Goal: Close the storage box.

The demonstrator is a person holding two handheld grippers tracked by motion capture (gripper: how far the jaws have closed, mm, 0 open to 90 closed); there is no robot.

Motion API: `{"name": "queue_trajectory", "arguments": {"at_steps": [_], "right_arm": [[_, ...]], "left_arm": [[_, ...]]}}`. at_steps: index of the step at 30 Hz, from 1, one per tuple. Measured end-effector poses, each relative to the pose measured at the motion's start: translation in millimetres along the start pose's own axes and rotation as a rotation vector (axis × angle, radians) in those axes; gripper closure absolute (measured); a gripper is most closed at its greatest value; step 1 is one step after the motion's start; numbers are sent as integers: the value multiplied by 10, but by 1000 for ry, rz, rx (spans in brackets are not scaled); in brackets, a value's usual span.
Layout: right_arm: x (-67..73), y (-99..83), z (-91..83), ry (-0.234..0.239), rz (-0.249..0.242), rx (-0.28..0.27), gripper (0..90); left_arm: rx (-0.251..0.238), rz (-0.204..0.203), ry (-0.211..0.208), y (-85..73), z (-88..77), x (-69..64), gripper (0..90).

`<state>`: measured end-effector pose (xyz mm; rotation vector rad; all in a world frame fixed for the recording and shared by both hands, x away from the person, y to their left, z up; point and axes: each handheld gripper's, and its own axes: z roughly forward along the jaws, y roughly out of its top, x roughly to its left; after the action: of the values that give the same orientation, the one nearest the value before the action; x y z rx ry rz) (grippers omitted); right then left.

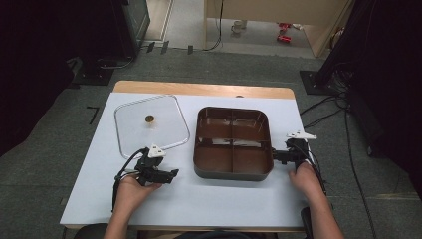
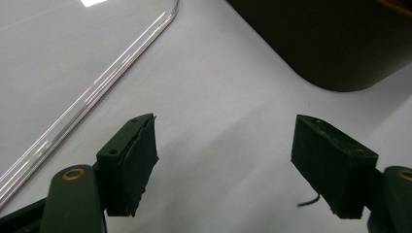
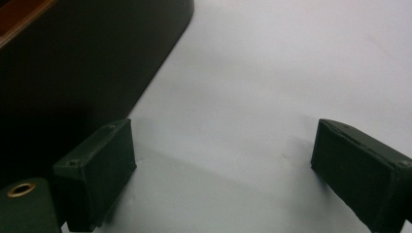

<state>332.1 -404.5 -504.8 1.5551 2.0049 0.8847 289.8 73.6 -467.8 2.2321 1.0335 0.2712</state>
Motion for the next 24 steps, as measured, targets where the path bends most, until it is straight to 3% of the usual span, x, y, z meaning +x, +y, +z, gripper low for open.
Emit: {"name": "queue_trajectory", "arguments": {"at_steps": [16, 24], "right_arm": [[0, 0, 0, 0, 0, 0, 81], [1, -1, 0, 0, 0, 0, 81]], "left_arm": [[-11, 5, -36, 78, -41, 24, 267], [-12, -12, -49, 136, -70, 75, 308]]}}
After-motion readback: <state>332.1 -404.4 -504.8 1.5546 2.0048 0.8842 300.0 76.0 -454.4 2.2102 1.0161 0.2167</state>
